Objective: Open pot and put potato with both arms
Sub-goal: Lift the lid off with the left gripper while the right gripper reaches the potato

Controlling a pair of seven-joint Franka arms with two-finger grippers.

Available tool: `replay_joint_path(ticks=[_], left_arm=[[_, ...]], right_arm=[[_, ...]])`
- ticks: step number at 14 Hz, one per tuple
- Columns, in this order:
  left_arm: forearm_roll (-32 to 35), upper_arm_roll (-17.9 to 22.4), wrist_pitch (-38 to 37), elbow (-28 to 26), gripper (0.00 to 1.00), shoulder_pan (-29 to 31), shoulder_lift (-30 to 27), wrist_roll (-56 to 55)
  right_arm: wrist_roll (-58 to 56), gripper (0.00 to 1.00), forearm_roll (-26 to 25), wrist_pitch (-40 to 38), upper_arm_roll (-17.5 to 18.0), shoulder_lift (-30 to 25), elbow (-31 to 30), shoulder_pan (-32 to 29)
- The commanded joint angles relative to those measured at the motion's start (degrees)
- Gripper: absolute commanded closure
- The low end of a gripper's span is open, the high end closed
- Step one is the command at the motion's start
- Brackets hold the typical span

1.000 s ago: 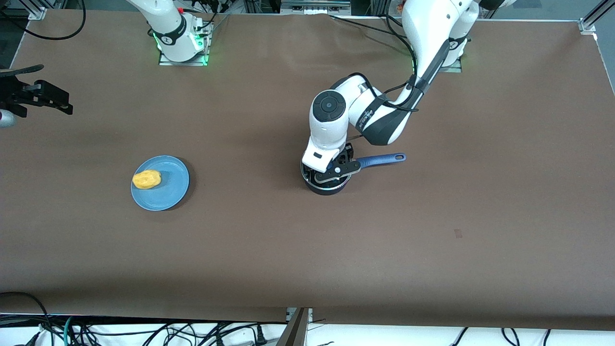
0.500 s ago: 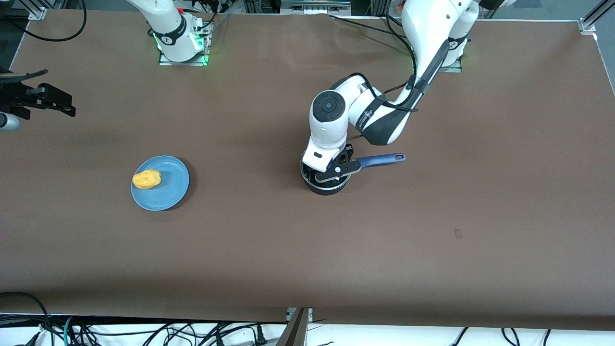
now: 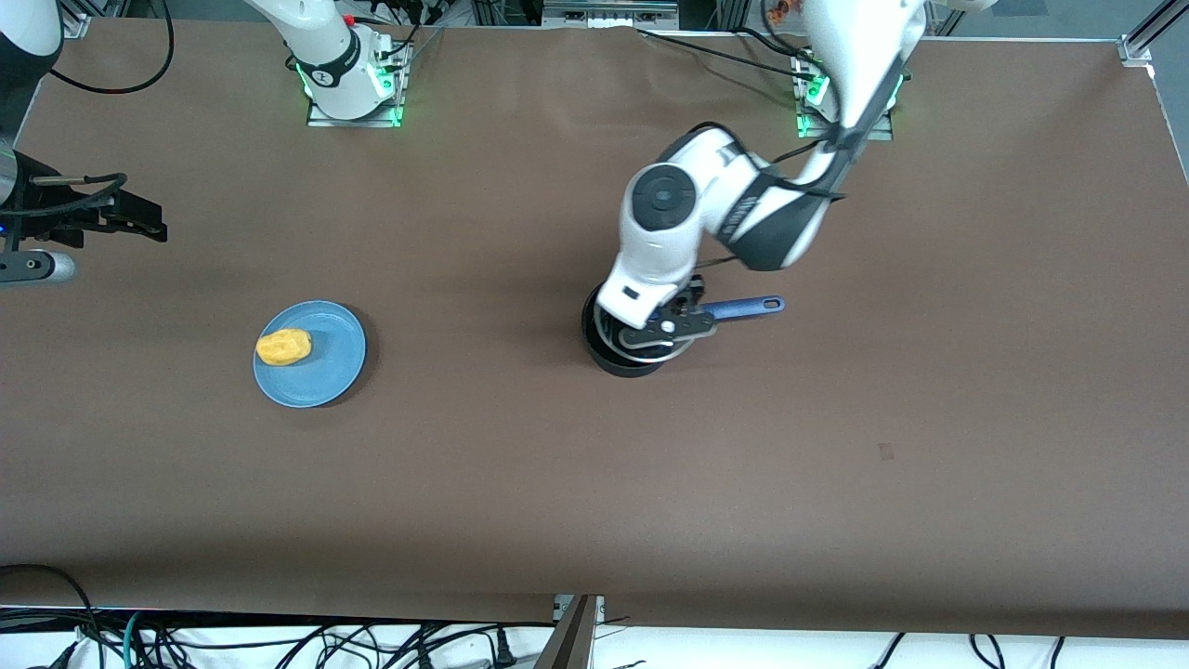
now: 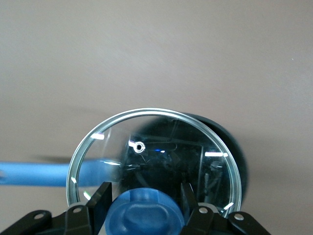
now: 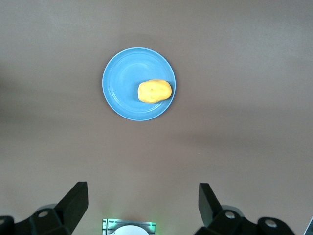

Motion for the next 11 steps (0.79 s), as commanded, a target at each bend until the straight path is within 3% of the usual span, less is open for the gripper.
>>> replay_joint_path(ticks=[1, 4, 8, 11], left_arm=[[-2.34, -0.37, -1.41, -5.38, 0.63, 9.78, -6.66, 16.49], [-2.00, 1.20, -1.06, -8.99, 0.62, 18.58, -8.51, 36.00], [-1.91, 7.09, 4.10, -14.34, 0.61, 23.25, -8.78, 54.57], [-2.08, 11.31, 14.73, -21.20, 0.61, 25.19, -9.13, 63.37]], right_arm=[[-0.37, 0.00, -0.31, -0.38, -0.11, 4.63, 0.16, -0.40], [0.42, 0.00, -0.75, 1.62, -0.28, 6.84, -1.66, -1.80], [7.49, 0.00, -0.13, 27.24, -0.28, 12.64, -16.50, -3.21], [16.83, 0.00, 4.14, 32.30, -0.28, 18.01, -16.71, -4.97]])
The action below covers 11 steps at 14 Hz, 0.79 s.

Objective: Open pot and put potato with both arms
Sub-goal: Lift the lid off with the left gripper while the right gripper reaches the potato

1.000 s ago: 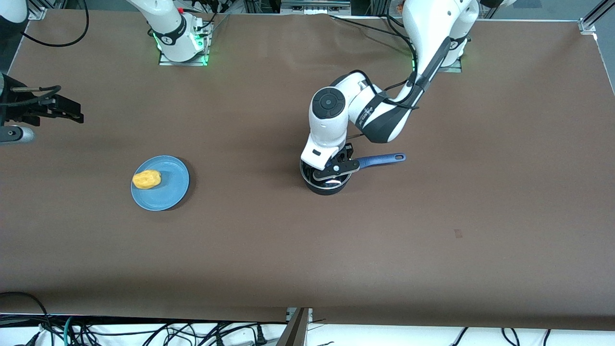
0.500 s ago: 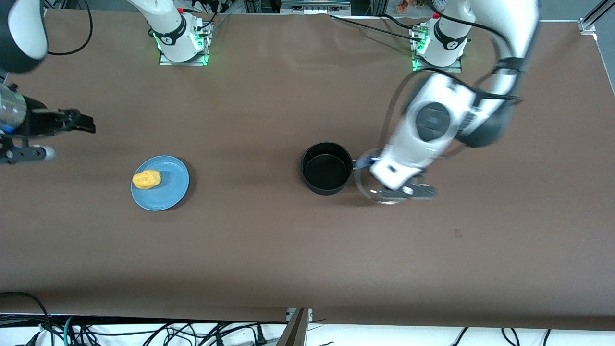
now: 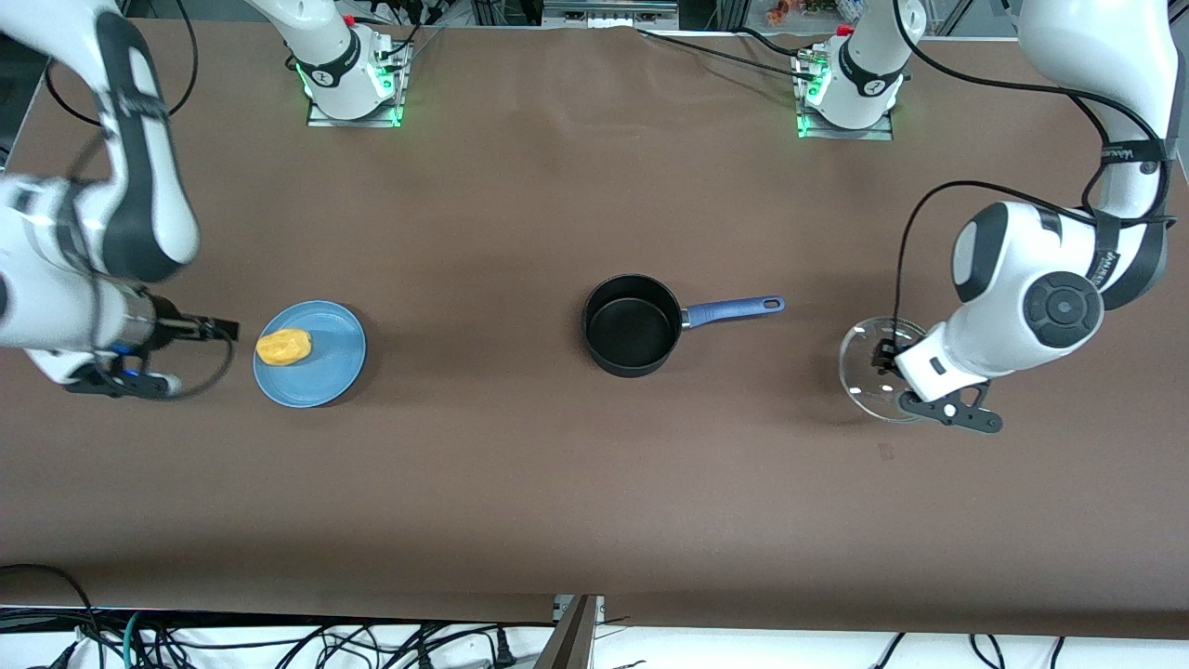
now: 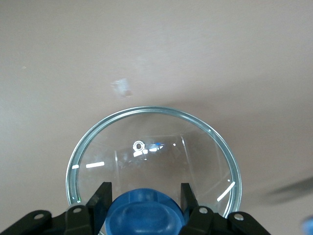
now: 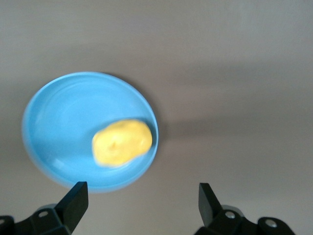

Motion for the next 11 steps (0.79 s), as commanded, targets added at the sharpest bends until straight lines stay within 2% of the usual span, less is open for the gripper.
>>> replay_joint_path(ticks=[1, 5, 9, 11], left_arm=[[-1.18, 2.26, 7.46, -7.24, 0.61, 1.76, -2.73, 7.61], [-1.62, 4.72, 12.30, -10.23, 0.60, 3.43, 0.34, 8.77], [-7.85, 4.81, 13.45, -10.59, 0.55, 5.19, 3.68, 9.04], [-9.35, 4.81, 13.11, -10.25, 0.49, 5.72, 3.95, 8.95]], right_arm=[[6.33, 0.00, 6.45, 2.33, 0.41, 2.50, -0.60, -1.99], [7.48, 0.00, 13.50, 3.03, 0.41, 6.90, -0.60, -4.01], [8.27, 0.00, 17.28, 4.44, 0.41, 8.66, -0.68, -4.01], [8.36, 0.00, 18.87, 4.53, 0.41, 9.62, -0.69, -3.93]])
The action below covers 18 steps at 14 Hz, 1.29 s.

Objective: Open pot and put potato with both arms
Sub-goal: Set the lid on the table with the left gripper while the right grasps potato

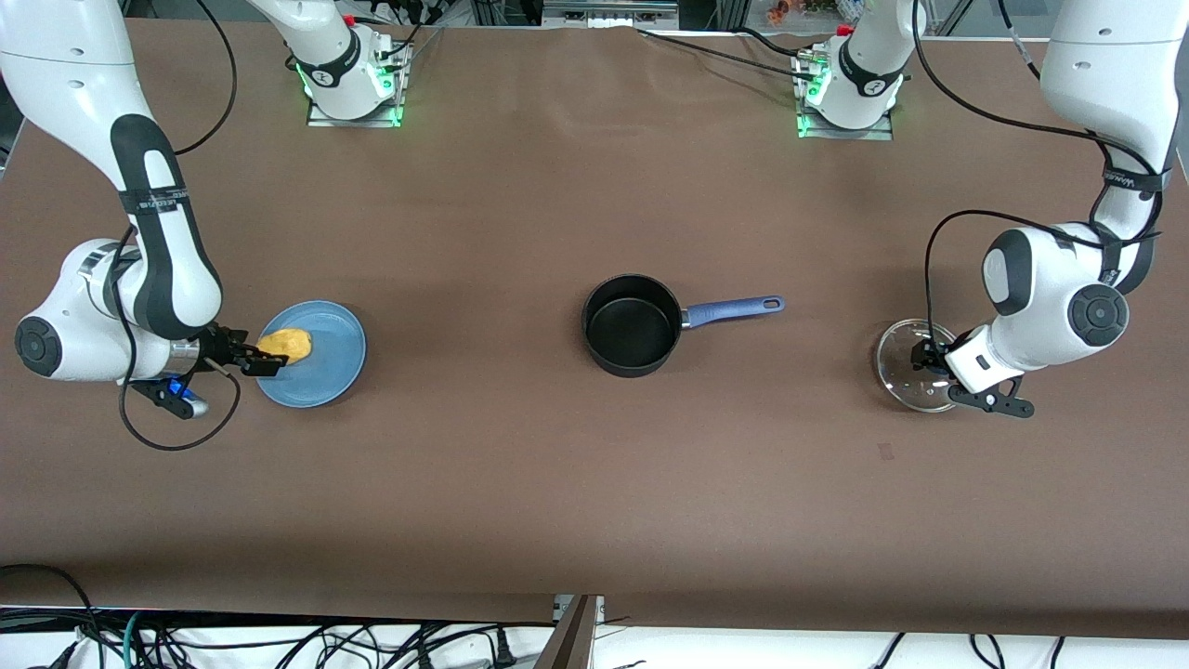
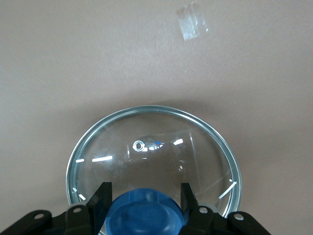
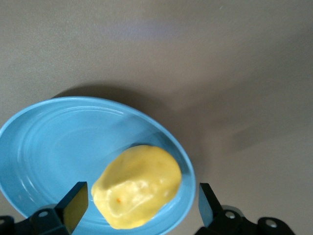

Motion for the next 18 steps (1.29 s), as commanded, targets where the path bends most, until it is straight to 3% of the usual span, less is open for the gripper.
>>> replay_joint_path(ticks=[1, 2, 3, 4, 6, 12, 15, 18], left_arm=[[-2.36, 0.03, -0.48, 0.90, 0.40, 0.58, -0.53, 1.26], [-2.45, 0.03, -1.80, 1.25, 0.31, 0.58, -1.05, 0.91], [-2.36, 0.03, -3.99, 2.82, 0.07, 0.49, -1.75, 0.81], [-2.36, -0.06, -6.97, 4.32, 0.00, 0.49, -2.46, 0.64], [-2.36, -0.06, -13.73, 8.27, 0.00, 0.14, -3.25, 0.55], [-1.48, 0.03, -30.01, 16.27, 0.00, 0.05, -13.87, 0.46], [-0.79, 0.03, -34.13, 18.99, 0.00, 0.23, -19.94, 0.46], [-0.08, 0.03, -45.11, 26.90, 0.00, 0.14, -20.22, -6.17]], right_arm=[[0.85, 0.00, 3.36, 0.87, 0.48, 0.89, -0.39, -0.40], [0.85, 0.00, 3.98, 0.96, 0.48, 1.07, -0.39, -0.40], [0.85, 0.00, 4.16, 0.96, 0.57, 1.33, -0.48, -0.40], [0.94, 0.01, 5.47, 0.43, 0.57, 1.68, -0.48, -0.67], [0.94, 0.11, 7.15, -0.10, 0.57, 1.77, -0.48, -0.67], [2.96, 0.60, 7.33, -3.52, 0.83, 1.07, 0.48, -0.23], [6.10, 0.63, 6.80, -11.84, 0.84, 1.07, 7.22, 0.30], [17.51, 0.63, 6.97, -20.12, 1.01, 0.98, 13.83, 3.44]])
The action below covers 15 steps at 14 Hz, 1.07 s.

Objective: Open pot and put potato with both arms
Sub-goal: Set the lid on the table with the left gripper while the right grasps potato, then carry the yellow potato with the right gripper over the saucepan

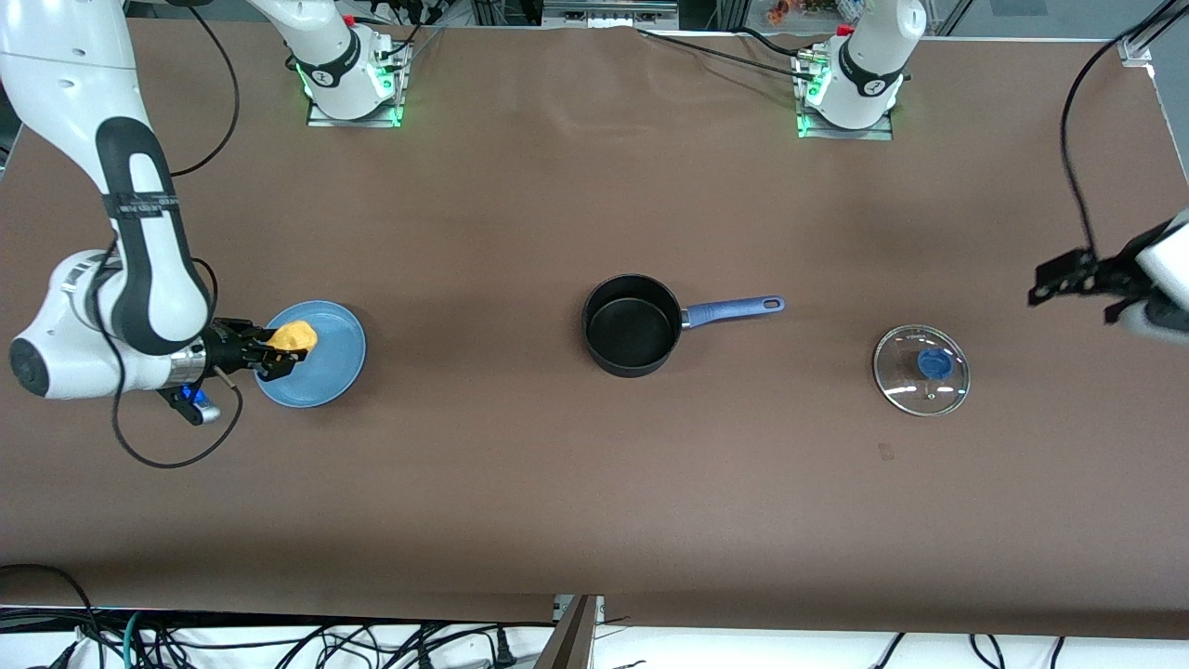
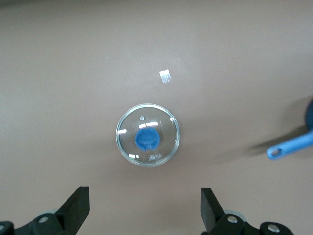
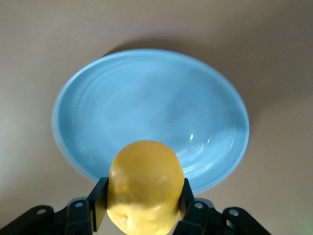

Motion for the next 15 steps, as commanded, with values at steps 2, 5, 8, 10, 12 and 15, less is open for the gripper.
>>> replay_joint_path(ticks=[2, 5, 8, 10, 12, 15], left_arm=[[0.71, 0.02, -11.74, 7.82, 0.00, -0.22, 0.80, -12.55], [0.88, -0.25, -14.13, 9.14, 0.00, -0.57, 0.71, -13.28], [0.71, -0.42, -14.14, 9.93, 0.00, -0.48, 1.94, -13.28], [0.97, -0.42, -14.14, 9.94, 0.00, -0.48, 1.94, -13.28], [1.06, -0.51, -14.23, 9.94, 0.00, -0.48, 1.94, -13.28], [1.15, -0.16, -14.23, 9.94, 0.00, -0.13, 2.03, -13.28]], right_arm=[[15.04, 0.62, 1.23, -8.54, 0.24, -1.38, 7.19, 5.98], [28.04, 0.62, 3.07, -9.27, 6.19, -3.22, 8.08, 10.99], [41.86, 0.61, 11.94, -3.13, 8.59, -2.70, 8.08, 15.47], [45.56, 0.60, 17.90, 3.10, 8.59, -1.56, 8.08, 20.56], [51.44, 0.60, 19.95, 11.88, 8.59, -0.25, 8.08, 26.97], [56.65, 0.60, 19.96, 26.20, 8.59, 3.26, 8.60, 34.45]])
